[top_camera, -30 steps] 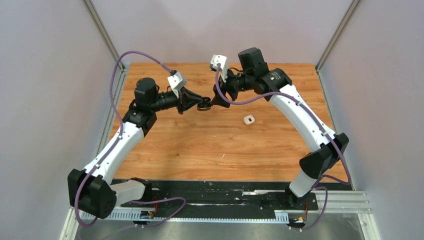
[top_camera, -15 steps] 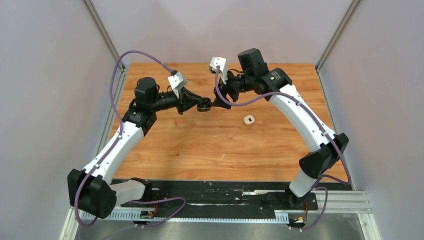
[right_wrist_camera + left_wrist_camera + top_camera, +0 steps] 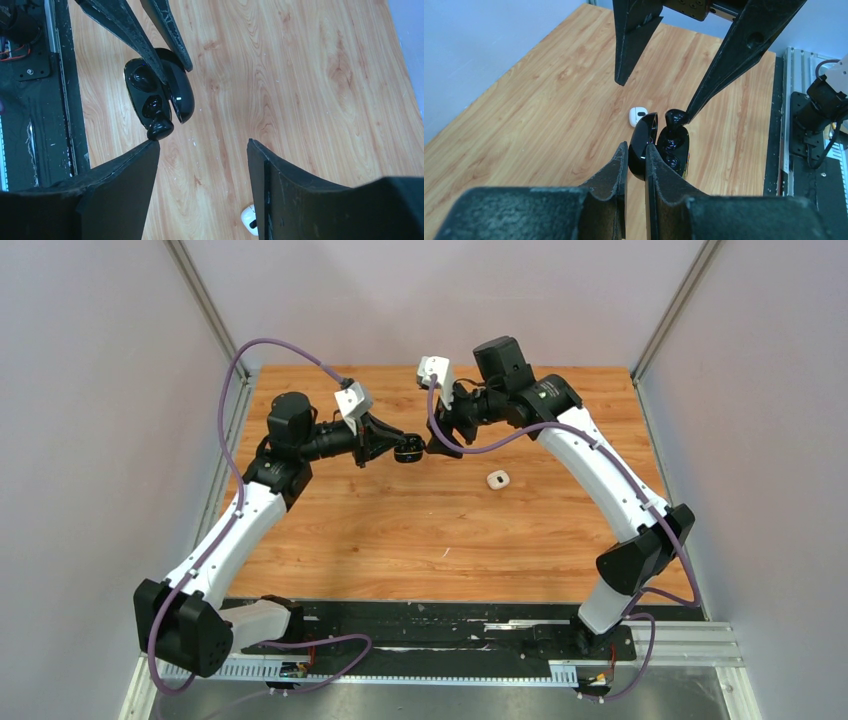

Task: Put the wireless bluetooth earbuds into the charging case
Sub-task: Adjust the earbud with the charging case.

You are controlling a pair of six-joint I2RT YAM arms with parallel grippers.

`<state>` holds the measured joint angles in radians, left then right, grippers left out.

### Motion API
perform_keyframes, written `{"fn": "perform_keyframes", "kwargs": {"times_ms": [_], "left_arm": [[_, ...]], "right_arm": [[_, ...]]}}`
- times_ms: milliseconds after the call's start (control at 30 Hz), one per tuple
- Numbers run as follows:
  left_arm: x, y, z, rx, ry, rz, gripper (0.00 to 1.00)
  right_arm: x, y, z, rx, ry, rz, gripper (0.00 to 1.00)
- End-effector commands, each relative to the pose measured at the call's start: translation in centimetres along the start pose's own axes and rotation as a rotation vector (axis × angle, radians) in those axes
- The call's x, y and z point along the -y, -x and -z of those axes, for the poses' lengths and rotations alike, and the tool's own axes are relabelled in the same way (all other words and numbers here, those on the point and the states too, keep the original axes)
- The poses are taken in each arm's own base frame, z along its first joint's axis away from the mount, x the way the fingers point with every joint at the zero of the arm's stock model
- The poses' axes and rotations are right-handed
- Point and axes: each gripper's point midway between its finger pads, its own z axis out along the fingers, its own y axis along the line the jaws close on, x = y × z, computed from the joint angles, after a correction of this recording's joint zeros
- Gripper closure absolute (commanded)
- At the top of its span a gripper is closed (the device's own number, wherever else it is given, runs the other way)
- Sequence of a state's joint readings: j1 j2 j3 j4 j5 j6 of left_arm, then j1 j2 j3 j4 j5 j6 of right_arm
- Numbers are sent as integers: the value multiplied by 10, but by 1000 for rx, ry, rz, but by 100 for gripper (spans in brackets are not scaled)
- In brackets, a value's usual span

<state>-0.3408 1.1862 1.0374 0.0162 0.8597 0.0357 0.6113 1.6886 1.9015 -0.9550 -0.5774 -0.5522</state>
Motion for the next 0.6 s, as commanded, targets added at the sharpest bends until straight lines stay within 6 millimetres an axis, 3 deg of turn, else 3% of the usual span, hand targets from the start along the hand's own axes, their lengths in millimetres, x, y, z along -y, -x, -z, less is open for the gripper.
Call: {"fn": "perform_keyframes", "kwargs": {"times_ms": [0, 333, 567], "left_arm": [[5, 21, -1, 38, -28, -48, 100], [6, 20, -3, 37, -33, -58, 100], [5, 18, -2, 25, -31, -80, 100]], "right_arm": [[-6, 26, 3, 61, 21, 48, 35], [-17, 29, -2, 58, 49, 64, 35], [-20, 14, 8, 7, 29, 115, 34]]}}
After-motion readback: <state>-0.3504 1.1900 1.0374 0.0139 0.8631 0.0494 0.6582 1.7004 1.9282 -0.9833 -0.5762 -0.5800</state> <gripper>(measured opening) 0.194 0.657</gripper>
